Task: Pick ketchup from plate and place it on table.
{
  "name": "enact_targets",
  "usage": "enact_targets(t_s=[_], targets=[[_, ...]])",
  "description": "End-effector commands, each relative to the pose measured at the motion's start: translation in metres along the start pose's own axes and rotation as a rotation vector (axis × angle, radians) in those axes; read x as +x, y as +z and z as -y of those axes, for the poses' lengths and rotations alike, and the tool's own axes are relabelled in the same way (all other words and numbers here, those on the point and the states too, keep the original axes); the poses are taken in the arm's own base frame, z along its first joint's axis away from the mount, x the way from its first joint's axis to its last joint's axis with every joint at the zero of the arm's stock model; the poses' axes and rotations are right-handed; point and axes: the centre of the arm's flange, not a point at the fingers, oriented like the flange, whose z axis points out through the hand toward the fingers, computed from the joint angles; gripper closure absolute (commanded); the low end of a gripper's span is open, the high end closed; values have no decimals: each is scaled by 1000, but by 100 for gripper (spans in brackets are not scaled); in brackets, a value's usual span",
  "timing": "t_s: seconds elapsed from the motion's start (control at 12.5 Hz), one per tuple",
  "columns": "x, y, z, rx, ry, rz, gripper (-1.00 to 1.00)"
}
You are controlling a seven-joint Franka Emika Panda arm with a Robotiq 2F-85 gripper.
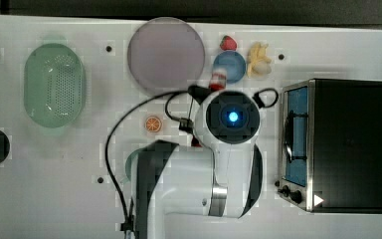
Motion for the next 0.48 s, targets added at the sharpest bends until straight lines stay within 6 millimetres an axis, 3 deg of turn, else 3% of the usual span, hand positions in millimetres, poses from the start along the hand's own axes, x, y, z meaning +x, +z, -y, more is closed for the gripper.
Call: enact_targets(t_s=[0.08, 0.48], targets=[[-15, 47, -19, 7, 77, -16, -18], [-14, 138, -17, 13, 74, -3, -18]])
